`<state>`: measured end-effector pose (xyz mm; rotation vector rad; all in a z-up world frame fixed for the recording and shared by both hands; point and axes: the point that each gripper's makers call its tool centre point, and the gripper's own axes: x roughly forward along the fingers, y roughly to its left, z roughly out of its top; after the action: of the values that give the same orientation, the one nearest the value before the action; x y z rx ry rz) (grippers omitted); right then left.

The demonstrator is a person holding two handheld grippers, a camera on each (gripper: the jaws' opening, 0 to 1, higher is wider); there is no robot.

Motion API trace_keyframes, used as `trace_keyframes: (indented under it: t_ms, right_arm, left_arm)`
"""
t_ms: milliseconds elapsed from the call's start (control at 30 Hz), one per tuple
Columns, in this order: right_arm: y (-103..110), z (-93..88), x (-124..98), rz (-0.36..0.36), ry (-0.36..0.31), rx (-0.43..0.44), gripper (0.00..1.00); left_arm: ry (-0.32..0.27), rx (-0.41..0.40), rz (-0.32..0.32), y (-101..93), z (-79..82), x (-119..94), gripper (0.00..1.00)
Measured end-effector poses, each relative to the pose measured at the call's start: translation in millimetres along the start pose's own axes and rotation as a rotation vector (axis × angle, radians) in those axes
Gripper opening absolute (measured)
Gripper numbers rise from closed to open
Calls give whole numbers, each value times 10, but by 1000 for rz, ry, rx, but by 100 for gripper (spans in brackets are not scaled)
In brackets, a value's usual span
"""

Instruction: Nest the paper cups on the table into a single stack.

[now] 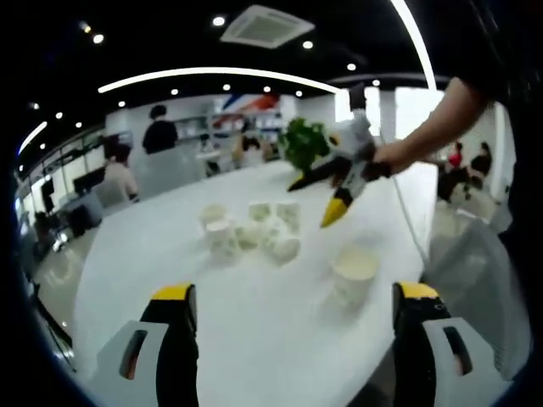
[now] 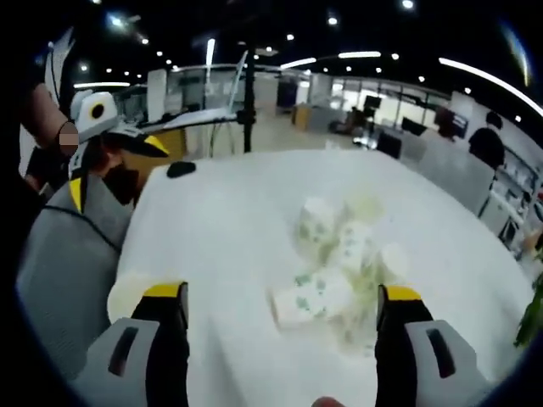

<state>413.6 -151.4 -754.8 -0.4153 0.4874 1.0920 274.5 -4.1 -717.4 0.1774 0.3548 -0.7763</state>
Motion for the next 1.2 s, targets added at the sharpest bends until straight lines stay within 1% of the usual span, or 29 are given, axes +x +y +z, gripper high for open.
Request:
trace_keyframes:
  t_ms: [67,167,267,400,533,600,933,1200]
  right_arm:
    - [-21,21,34,10,-6,2,90]
    - [-20,19,79,26,9,-9,90]
    - [-45,-32,135,40,48,-19,90]
    - [-79,-46,173,57,66,-23,89]
    - [-67,-32,203,82,70,-5,87]
    - [-67,-32,233,91,73,-18,87]
    - [-137,-92,329,124,118,-32,85]
    - [-123,-159,395,165,149,-27,84]
  left_arm:
    - [-1,1,0,-11,3,-7,96]
    - [1,-2,4,-11,0,-16,96]
    - [3,-1,7,-4,-10,-27,96]
    - [8,0,10,0,-12,-51,96]
    - [12,-3,16,22,-16,-73,96]
    - [14,-5,19,27,-12,-79,96]
    - [16,-16,30,62,-36,-90,96]
    - [13,-19,31,59,-42,-78,96]
